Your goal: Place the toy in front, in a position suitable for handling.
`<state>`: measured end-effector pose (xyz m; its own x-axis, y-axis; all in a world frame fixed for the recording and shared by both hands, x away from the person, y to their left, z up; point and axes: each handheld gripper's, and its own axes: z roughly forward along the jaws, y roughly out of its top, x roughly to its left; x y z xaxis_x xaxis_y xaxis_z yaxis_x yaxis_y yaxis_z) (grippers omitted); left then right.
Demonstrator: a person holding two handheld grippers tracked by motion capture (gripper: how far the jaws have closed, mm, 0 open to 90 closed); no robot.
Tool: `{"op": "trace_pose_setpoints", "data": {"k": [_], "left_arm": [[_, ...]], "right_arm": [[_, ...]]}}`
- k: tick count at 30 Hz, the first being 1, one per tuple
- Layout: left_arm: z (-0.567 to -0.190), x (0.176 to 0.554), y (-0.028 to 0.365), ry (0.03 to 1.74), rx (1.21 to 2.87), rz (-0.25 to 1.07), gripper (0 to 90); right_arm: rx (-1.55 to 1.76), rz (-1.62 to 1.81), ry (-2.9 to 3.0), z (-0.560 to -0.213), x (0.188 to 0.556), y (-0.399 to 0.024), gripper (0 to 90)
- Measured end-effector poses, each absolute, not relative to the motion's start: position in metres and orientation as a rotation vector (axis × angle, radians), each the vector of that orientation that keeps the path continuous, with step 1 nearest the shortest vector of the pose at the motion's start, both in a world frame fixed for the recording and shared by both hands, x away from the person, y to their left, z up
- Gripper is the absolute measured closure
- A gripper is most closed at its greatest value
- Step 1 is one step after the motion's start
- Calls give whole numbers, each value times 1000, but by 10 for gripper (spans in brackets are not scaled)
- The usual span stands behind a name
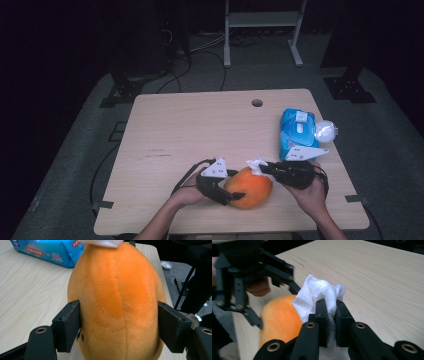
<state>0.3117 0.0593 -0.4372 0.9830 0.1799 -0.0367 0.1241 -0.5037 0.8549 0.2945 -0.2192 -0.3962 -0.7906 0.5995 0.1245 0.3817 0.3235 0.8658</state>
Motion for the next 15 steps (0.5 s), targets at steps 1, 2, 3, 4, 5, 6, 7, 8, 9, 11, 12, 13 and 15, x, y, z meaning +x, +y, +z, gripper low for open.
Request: {"op": "trace_pose_setpoints", "data": {"k": [1,2,3,4,5,6,7,8,9,11,12,13,15], "left_arm": [[-437,313,60,221,2100,67,266],[-437,313,61,225,2097,71,267],[-437,314,63,231,2091,74,275],[-436,315,65,245,2084,79,281],[-436,317,67,251,2085,81,293],[-436,318,68,267,2074,75,303],[-437,319,69,276,2064,59,307],[-438,319,68,269,2064,58,308],[-439,318,67,265,2066,51,309],[-438,315,64,253,2078,55,308],[-437,314,64,248,2082,59,308],[-437,313,63,239,2084,63,309],[-437,312,62,232,2091,62,317]], "right_arm": [[907,1454,2361,-397,296,-223,819],[933,1455,2356,-399,298,-228,819],[938,1453,2354,-399,299,-231,819],[944,1450,2352,-400,298,-232,819],[946,1445,2353,-400,298,-233,819],[947,1441,2354,-400,298,-233,820],[947,1441,2355,-400,298,-232,820],[942,1445,2356,-400,298,-230,819],[940,1443,2358,-400,298,-229,820],[923,1442,2368,-400,297,-223,819],[914,1450,2373,-399,295,-221,819],[905,1459,2375,-399,295,-220,819],[889,1475,2381,-397,292,-217,819]]}}
